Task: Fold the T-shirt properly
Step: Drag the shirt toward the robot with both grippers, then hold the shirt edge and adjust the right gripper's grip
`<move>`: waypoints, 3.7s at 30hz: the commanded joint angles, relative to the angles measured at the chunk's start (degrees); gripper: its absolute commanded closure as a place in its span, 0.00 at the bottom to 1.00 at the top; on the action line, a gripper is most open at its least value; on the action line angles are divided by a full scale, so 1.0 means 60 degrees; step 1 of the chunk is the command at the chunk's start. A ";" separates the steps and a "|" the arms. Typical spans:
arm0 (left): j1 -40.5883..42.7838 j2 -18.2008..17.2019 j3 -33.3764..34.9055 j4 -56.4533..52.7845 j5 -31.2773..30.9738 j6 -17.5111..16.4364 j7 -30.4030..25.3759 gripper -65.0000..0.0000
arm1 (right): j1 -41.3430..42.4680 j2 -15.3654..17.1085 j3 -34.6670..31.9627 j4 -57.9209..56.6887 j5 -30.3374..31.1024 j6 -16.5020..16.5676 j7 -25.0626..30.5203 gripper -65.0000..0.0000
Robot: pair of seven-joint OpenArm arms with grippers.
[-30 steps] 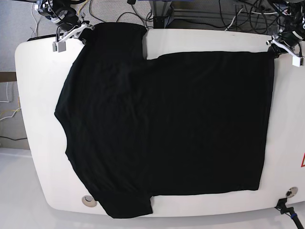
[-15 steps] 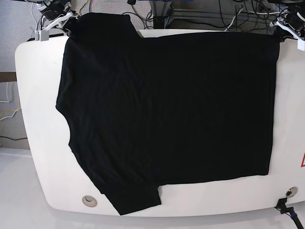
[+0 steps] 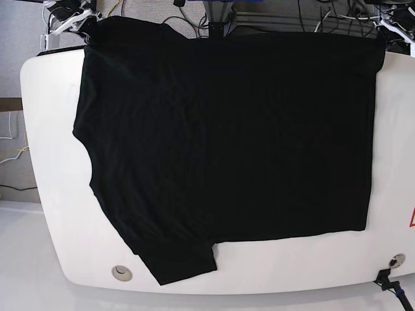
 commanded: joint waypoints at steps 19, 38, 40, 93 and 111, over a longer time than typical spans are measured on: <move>-0.2304 -0.0403 0.0032 0.0155 0.0327 -0.0100 -0.0560 1.00 | 0.2635 0.0131 -0.0613 0.0648 -0.1876 0.0192 0.0366 1.00; -0.4160 -0.0538 0.0996 -0.0030 0.3037 -0.0296 -0.0878 1.00 | 0.5509 0.0922 -0.1747 -0.0280 -0.3544 0.0502 0.0734 1.00; -0.4383 -0.0557 0.1162 -0.0071 0.3370 -0.0296 -0.0920 1.00 | 0.5870 0.0920 -0.2002 -0.0495 -0.3835 0.0490 0.0753 1.00; -0.5217 -0.0704 0.1505 -0.0318 0.3866 -0.0224 -0.1100 0.59 | 0.7584 0.1132 -0.3283 -0.2124 -0.5261 0.0626 0.1017 0.57; -0.5474 -0.0706 0.1434 -0.2884 0.3930 -0.0119 -0.1364 0.61 | 0.8093 0.1069 -0.3263 -0.2579 -0.5200 0.0607 0.0568 0.57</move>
